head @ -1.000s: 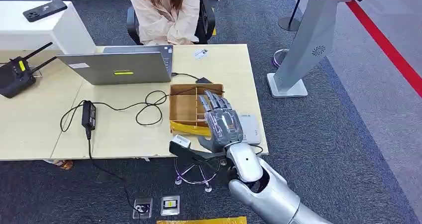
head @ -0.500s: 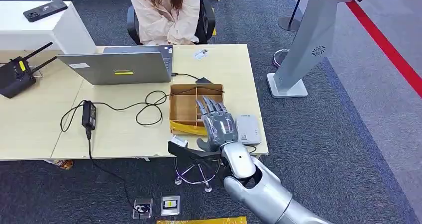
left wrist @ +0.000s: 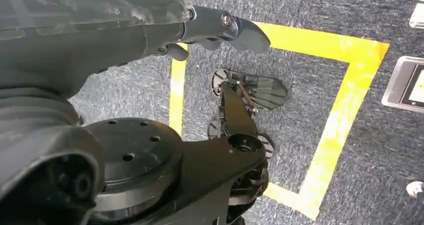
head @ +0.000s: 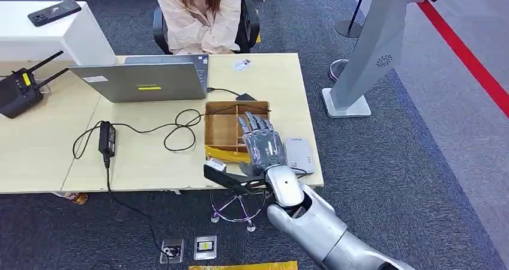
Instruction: Pass the card to the sensor for recognition and then transmit it.
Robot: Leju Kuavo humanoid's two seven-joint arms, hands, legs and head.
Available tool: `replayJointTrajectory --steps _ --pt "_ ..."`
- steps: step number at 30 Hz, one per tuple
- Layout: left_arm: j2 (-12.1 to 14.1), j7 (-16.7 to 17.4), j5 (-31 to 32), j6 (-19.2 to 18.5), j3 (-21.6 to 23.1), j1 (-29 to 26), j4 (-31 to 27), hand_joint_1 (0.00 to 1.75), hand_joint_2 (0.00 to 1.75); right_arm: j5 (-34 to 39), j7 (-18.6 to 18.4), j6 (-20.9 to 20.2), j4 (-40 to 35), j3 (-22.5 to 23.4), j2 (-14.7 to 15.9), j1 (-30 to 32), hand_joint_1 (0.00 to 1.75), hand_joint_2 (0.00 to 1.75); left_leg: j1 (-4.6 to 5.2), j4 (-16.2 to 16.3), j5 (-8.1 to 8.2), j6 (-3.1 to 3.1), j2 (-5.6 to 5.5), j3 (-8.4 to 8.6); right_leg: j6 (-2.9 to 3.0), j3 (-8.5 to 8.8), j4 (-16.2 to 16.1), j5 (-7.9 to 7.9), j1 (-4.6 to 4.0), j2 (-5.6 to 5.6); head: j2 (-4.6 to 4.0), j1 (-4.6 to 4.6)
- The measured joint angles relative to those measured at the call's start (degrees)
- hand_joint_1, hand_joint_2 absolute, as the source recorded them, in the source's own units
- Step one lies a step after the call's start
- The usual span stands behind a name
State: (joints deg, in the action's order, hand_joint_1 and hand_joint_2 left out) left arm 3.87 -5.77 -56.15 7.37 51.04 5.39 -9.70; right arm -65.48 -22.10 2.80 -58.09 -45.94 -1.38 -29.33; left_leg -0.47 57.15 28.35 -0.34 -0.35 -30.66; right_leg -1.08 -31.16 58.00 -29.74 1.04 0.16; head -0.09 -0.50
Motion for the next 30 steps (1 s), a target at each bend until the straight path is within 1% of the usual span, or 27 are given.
replayJointTrajectory --steps 18,30 --pt "0.0 0.7 0.2 0.4 1.0 0.0 0.0 0.0 0.0 -1.4 0.3 0.3 5.4 2.3 -0.4 -1.1 0.0 1.75 0.0 0.0 0.0 0.0 0.0 0.0 0.0 -0.01 0.0 0.0 0.0 -0.02 0.0 0.02" --pt "0.0 0.7 -0.3 0.5 1.0 0.0 0.0 0.0 0.0 -2.4 1.2 0.7 7.2 3.4 -1.0 -1.4 0.0 1.75 0.0 0.0 0.0 0.0 0.0 0.0 0.0 -0.01 0.0 0.0 0.0 -0.01 0.0 0.0"
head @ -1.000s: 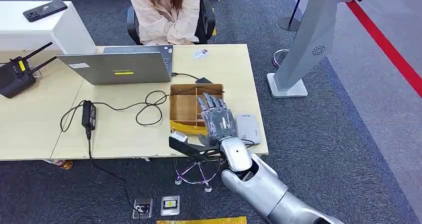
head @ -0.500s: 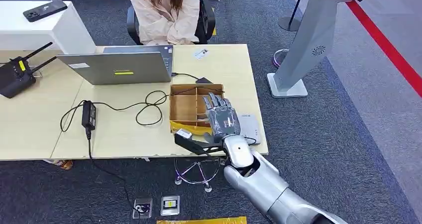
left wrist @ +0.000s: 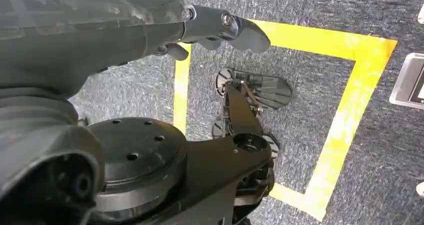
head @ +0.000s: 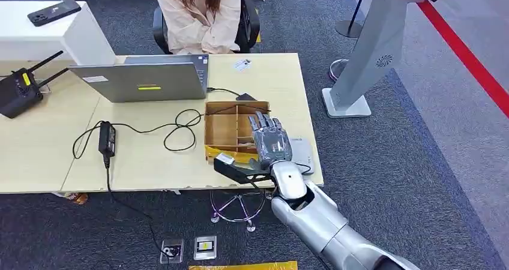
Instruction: Pass the card to the sensor for recognition and then transmit it.
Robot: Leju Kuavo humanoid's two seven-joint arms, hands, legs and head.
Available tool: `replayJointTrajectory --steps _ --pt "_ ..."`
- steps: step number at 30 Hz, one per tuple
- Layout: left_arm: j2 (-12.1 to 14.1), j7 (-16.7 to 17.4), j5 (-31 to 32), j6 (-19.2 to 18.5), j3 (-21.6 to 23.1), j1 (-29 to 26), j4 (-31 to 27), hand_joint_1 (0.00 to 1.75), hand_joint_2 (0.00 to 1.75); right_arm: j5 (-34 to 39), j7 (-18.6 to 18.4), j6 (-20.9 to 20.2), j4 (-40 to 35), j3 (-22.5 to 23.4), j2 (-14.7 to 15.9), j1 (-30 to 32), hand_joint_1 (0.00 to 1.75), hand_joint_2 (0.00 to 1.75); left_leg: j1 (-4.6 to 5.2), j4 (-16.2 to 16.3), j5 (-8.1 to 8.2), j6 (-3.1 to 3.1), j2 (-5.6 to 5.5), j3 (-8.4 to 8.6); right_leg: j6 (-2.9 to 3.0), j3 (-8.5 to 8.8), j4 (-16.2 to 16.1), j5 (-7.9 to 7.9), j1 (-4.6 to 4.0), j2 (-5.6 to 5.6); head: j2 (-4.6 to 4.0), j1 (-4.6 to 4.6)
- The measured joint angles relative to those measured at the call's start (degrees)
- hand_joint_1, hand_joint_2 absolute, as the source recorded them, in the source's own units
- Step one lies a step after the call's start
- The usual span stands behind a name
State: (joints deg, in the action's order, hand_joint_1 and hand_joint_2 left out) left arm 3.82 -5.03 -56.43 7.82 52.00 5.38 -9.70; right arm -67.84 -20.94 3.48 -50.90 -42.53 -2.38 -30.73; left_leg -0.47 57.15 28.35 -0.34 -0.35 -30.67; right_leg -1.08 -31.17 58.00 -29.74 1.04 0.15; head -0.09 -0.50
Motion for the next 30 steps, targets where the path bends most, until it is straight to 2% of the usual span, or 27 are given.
replayJointTrajectory --steps 6,30 --pt "0.0 0.0 0.0 0.0 0.0 0.0 0.0 0.0 0.0 -0.1 0.9 0.2 0.9 0.0 -0.4 0.0 0.0 1.75 0.0 0.0 0.0 0.0 0.0 0.0 0.0 0.0 0.0 0.0 0.0 0.01 0.0 0.02" --pt "0.0 0.0 0.1 -0.1 0.0 0.0 0.0 0.0 0.0 -0.2 0.7 0.2 3.5 0.0 -0.9 0.0 0.0 1.75 0.0 0.0 0.0 0.0 0.01 0.01 0.0 0.0 0.0 0.0 0.0 0.0 0.0 0.0"
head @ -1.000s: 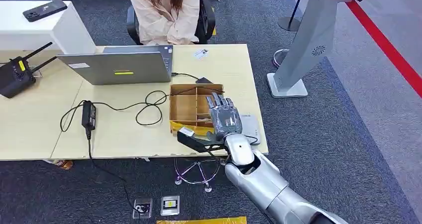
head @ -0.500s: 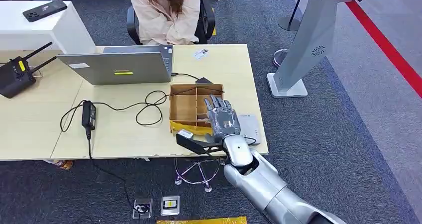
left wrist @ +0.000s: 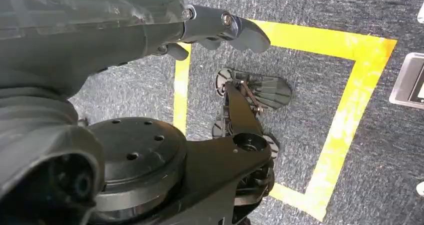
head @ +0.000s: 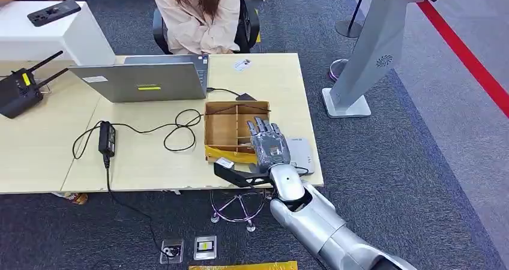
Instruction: Pass the card to the sensor for recognition and then transmit it.
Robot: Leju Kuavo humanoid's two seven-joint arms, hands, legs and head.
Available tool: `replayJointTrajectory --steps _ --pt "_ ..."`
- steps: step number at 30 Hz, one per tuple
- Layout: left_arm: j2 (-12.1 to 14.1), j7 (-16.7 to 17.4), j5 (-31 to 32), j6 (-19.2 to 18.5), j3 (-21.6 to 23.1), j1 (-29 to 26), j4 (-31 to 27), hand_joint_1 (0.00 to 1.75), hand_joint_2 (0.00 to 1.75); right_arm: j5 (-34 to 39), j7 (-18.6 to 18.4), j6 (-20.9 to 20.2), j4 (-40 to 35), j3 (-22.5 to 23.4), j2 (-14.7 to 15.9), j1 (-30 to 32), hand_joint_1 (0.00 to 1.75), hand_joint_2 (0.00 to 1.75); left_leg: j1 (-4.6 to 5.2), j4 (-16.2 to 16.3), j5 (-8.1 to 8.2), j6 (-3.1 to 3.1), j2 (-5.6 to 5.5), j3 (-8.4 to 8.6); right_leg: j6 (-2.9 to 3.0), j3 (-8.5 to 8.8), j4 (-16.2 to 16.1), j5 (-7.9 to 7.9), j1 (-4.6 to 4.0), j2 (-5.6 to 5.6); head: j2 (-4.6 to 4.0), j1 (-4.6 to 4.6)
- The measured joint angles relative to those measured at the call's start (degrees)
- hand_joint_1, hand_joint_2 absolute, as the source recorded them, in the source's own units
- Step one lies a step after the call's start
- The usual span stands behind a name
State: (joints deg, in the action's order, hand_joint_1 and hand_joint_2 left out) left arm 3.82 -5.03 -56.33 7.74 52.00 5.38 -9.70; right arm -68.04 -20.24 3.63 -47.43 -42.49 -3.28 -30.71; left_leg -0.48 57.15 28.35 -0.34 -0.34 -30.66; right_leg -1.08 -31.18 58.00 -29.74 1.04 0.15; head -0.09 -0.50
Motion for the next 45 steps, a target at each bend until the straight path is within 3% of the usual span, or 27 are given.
replayJointTrajectory --steps 11,12,13,45 --pt "0.0 0.4 0.0 0.0 0.0 0.0 0.0 0.0 0.0 -1.1 -0.6 -0.6 0.0 1.0 0.0 0.1 0.0 1.75 0.0 0.0 0.0 0.0 0.0 0.0 0.0 0.0 0.0 0.0 0.0 -0.01 0.0 0.0" --pt "0.0 0.4 0.0 0.0 0.0 0.0 0.0 0.0 0.0 -1.3 -0.6 -0.7 0.0 1.1 0.0 0.1 0.33 1.75 0.0 0.0 0.0 0.0 0.0 0.0 0.0 0.0 0.0 0.0 0.0 0.0 0.0 0.0" --pt "0.0 0.4 0.0 0.0 0.0 0.0 0.0 0.0 0.0 -1.6 -0.6 -0.8 0.0 1.2 0.0 0.1 1.75 1.75 0.0 0.0 0.0 0.0 0.0 0.0 0.0 0.0 0.0 0.0 0.0 0.0 0.0 0.0" --pt "0.0 1.0 -0.4 0.2 0.0 0.0 0.0 0.0 0.0 0.7 2.9 -1.3 2.0 1.4 -1.5 0.1 1.75 1.75 0.0 0.0 0.0 0.0 0.0 0.01 0.0 0.0 0.0 0.0 0.0 -0.01 0.0 0.0"
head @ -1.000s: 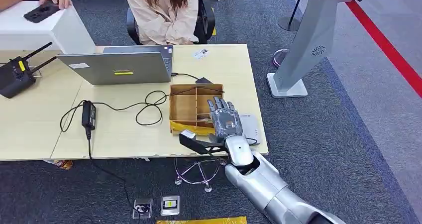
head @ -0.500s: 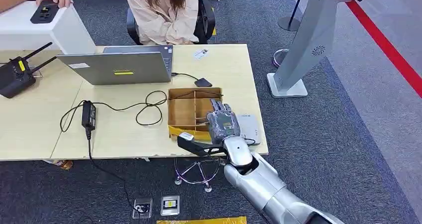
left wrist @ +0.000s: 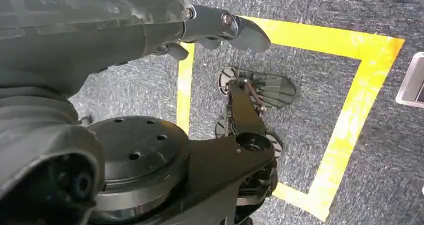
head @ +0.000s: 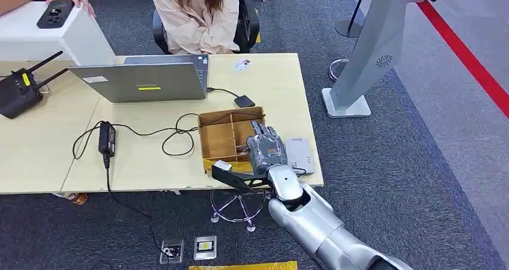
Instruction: Pass the card to the sensor for recognition and then transmit it.
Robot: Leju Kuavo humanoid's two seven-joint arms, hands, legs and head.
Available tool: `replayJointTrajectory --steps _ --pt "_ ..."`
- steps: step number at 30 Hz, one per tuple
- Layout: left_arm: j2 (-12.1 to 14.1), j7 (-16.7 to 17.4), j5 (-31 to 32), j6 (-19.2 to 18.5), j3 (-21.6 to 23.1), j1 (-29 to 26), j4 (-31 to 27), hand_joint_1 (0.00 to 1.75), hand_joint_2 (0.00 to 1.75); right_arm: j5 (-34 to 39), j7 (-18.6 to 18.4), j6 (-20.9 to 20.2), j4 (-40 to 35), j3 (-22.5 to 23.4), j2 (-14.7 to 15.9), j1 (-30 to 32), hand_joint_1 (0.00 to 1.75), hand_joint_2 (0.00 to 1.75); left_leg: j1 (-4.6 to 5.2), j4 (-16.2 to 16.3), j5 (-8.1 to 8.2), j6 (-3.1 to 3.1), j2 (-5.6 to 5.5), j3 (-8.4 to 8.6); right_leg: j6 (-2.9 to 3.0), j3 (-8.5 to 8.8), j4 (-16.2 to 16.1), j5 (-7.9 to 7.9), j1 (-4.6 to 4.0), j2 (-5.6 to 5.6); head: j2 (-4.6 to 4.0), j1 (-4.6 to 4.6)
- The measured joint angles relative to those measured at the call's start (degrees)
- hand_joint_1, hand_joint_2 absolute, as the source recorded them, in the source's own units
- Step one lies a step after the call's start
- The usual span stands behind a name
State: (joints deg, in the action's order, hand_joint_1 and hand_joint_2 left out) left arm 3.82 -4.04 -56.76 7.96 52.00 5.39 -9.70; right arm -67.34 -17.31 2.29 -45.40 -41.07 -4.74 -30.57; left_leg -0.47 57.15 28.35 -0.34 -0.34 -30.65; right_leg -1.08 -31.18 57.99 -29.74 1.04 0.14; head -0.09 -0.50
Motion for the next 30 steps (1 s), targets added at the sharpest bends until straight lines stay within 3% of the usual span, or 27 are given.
replayJointTrajectory --steps 6,11,15,19,24,30 --pt "0.0 0.0 0.3 -0.2 0.0 0.0 0.0 0.0 0.0 0.7 -0.1 1.2 0.4 0.0 0.0 0.0 1.75 1.75 0.0 0.0 0.0 0.0 0.0 0.0 0.0 0.0 0.0 0.0 0.0 0.0 0.0 0.0" --pt "0.0 0.0 0.5 -0.4 0.0 0.0 0.0 0.0 0.0 -1.7 -2.8 5.2 -1.1 0.0 0.2 -0.3 1.75 1.75 0.0 0.0 0.0 0.0 0.0 -0.02 0.0 0.0 0.0 0.01 0.0 0.0 0.0 0.0" --pt "0.1 0.0 0.6 -0.5 0.0 0.0 0.0 0.0 0.0 -5.2 -5.8 0.9 -9.0 -0.1 1.0 -3.0 1.75 1.75 0.0 0.0 0.0 0.0 0.08 -0.01 -0.01 -0.05 0.0 0.01 0.0 -0.13 0.0 0.02" --pt "0.0 0.0 0.7 -0.7 0.0 0.0 0.0 0.0 0.0 -6.4 -6.5 -2.1 -16.0 -0.1 1.6 -6.7 1.75 1.75 0.0 0.0 0.0 0.0 0.11 -0.01 -0.01 -0.05 0.0 0.01 0.0 -0.12 0.0 0.0" --pt "0.0 0.0 0.7 -0.7 0.2 0.0 0.0 0.0 0.0 -6.3 -6.7 -2.8 -20.9 -1.0 2.2 -8.5 1.75 1.75 0.0 0.0 0.0 0.0 0.12 -0.02 0.0 -0.05 0.0 0.01 0.0 -0.12 0.0 0.02" --pt "0.0 0.0 1.1 -0.7 0.5 0.0 0.0 0.0 0.0 -2.7 -5.5 -1.2 -21.1 -1.7 2.6 -9.4 1.75 1.75 0.0 0.0 0.0 0.0 0.11 -0.06 -0.01 -0.05 0.0 0.01 0.0 -0.12 0.0 0.0"
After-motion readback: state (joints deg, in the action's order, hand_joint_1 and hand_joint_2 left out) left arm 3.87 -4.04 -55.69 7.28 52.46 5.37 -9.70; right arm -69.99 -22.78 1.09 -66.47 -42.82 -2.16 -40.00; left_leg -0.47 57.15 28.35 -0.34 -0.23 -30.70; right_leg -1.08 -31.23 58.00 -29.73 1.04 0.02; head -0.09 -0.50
